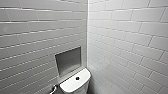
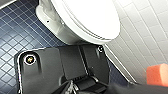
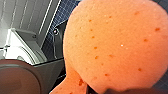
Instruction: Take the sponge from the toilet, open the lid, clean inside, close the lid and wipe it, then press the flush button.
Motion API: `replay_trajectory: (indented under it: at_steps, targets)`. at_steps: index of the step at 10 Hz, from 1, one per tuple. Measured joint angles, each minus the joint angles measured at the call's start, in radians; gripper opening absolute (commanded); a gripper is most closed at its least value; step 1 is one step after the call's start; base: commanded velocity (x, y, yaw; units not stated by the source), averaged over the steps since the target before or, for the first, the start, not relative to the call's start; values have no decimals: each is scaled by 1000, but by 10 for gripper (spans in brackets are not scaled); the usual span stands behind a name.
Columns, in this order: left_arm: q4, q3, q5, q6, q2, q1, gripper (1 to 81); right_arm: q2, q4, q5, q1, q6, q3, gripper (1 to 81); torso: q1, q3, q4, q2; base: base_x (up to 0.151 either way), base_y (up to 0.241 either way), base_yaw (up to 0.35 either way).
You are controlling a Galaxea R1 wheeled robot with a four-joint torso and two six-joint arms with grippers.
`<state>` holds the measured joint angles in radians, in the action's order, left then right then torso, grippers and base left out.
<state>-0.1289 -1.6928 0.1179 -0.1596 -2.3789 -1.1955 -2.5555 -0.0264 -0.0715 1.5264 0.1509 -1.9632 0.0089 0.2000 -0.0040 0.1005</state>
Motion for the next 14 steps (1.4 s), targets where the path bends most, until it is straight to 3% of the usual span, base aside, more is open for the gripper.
replay_trajectory:
  at_steps: [2,4,10,13,14]
  targets:
    - [33,84,63,-3,40,109,811,0,0,-15,-2,1,0,10,1,42,0,0,0,0,0]
    - [75,177,110,-3,83,217,811,0,0,-18,-9,3,0,10,1,55,0,-1,0,0,0]
    - [239,291,240,-8,113,502,811,-1,-1,-34,-9,3,0,10,2,55,0,-2,0,0,0]
    - [287,292,281,-79,92,645,811,-1,-3,-46,-9,6,1,10,2,56,0,-2,0,0,0]
    - [301,285,290,-111,80,681,10,-1,-3,-54,-9,7,5,10,2,56,0,-2,0,0,0]
